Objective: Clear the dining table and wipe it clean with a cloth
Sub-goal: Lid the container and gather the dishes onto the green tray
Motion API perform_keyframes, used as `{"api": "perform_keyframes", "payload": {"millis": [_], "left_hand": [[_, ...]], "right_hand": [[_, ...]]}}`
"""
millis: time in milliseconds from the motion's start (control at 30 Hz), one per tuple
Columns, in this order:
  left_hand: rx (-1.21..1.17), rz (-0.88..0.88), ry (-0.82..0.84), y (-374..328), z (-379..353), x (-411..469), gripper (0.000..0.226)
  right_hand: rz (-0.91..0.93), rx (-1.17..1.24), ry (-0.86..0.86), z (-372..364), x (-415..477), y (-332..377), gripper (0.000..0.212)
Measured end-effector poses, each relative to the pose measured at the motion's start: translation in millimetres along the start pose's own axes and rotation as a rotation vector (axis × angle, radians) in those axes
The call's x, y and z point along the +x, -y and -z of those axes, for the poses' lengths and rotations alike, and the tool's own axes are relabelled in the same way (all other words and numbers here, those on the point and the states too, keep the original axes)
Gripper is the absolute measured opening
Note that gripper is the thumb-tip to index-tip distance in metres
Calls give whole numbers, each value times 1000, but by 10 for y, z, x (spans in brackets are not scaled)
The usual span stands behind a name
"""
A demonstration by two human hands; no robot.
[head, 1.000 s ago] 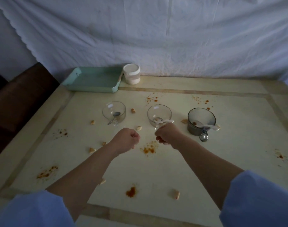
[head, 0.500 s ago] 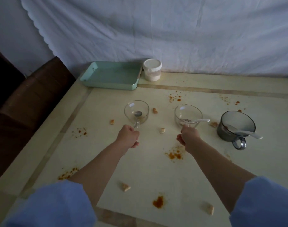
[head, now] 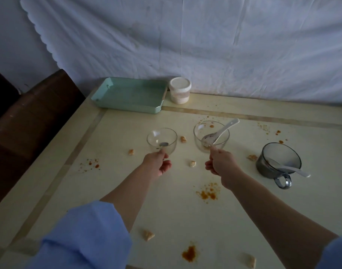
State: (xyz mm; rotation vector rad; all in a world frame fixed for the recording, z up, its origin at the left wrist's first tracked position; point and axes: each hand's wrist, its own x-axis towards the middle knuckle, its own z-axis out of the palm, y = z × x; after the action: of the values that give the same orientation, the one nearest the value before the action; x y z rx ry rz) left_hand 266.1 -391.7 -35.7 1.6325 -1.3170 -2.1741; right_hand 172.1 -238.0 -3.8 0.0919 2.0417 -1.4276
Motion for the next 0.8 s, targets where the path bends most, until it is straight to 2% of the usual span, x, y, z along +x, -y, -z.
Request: {"api": "perform_keyframes", "payload": {"millis": [200, 400, 633, 800], "left_hand": [[-19, -47, -18, -317, 221, -244, 30], [-69, -192, -69, -1097, 633, -278, 33], [-26, -279, -152, -2163, 1120, 501, 34], [0, -280, -193, -2547, 1297, 1141, 33]], "right_hand": [[84, -72, 75, -252, -141, 295, 36], [153, -118, 167, -763, -124, 873, 33], [233, -173, 198, -1772, 425, 1638, 31], [231, -160, 196, -2404, 974, 1908, 33]]}}
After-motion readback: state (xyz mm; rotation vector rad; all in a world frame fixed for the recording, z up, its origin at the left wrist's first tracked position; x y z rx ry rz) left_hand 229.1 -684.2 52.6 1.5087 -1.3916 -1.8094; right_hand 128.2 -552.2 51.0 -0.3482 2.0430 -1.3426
